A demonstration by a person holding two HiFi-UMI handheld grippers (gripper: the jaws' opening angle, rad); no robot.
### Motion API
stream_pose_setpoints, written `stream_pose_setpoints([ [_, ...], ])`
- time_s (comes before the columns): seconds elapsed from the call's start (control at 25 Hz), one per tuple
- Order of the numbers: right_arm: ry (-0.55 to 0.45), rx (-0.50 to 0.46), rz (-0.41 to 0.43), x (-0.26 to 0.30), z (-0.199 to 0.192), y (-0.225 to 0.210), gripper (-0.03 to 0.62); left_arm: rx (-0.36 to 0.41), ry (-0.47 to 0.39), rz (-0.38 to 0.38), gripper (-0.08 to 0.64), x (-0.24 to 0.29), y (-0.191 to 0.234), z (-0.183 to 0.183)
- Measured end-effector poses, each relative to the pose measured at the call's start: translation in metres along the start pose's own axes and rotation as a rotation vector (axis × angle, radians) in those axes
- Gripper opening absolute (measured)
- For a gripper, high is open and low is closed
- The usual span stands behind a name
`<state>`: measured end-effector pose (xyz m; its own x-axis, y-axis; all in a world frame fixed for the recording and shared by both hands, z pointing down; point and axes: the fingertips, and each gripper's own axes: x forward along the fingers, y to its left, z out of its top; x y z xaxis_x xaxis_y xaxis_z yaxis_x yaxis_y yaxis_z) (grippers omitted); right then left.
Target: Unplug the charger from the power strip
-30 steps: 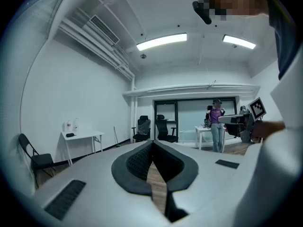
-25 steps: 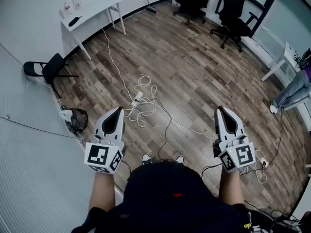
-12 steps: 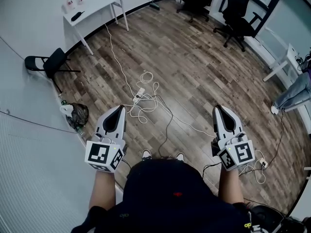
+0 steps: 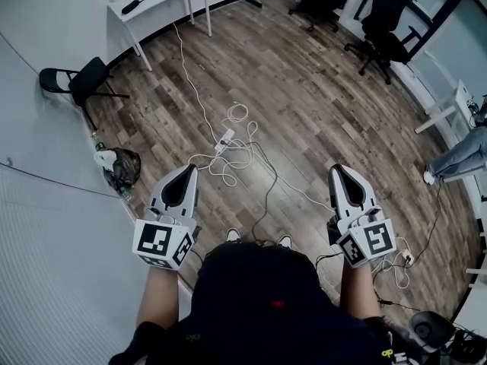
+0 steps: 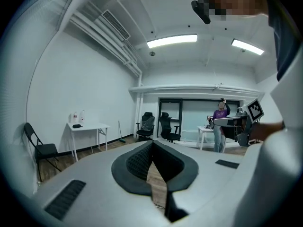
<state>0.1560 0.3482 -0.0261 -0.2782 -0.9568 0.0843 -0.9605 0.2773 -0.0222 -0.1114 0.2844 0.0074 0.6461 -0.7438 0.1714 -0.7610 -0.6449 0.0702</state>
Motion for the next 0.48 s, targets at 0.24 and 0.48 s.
stream_pose_setpoints([
  [0.24, 0.024, -0.018, 0.027, 0.035, 0.0, 0.029, 0.032, -0.02, 0.019, -0.024, 0.018, 0.006, 0.032, -0.012],
  [0.48, 0.037, -0.022, 0.052, 0.071, -0.007, 0.019, 0.032, -0.024, 0.027, -0.017, 0.018, 0.039, 0.054, -0.015],
])
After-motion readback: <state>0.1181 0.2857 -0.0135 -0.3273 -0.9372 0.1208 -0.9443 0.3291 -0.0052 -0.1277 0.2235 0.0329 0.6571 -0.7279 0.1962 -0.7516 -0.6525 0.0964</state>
